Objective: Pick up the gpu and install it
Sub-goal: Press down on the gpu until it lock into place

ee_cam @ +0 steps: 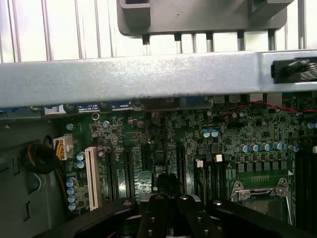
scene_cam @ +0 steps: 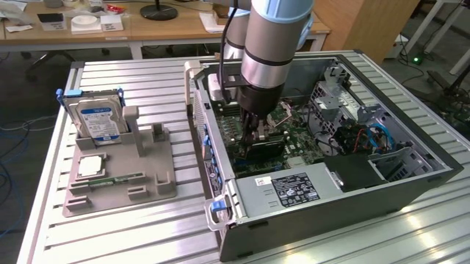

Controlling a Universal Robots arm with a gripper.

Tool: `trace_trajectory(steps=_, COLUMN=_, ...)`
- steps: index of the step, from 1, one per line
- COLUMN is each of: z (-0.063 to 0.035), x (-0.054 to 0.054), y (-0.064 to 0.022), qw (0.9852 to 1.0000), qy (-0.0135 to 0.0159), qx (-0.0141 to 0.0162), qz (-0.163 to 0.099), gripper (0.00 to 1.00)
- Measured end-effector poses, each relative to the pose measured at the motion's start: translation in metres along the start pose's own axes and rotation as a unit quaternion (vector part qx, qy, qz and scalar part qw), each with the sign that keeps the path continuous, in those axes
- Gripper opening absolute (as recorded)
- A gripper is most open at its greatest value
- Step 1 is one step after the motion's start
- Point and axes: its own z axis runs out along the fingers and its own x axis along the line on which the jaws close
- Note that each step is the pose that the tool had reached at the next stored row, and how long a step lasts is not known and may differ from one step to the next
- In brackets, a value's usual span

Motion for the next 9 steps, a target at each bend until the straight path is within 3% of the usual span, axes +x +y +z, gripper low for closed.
trace_trajectory(steps=2, z=-0.0031, x=0.0, y=-0.0002, qw=1.0, qy=-0.0023, qx=0.001, qz=0.0, gripper=0.11)
trace_trajectory(steps=5, z=-0.0124, x=0.0, y=0.0001, qw=1.0, qy=-0.0016, qx=0.0002, qz=0.0, gripper=0.11)
trace_trajectory(steps=9, z=-0.0141, x=0.0, y=0.0002, qw=1.0, qy=-0.0017, qx=0.0001, qz=0.0, gripper=0.11)
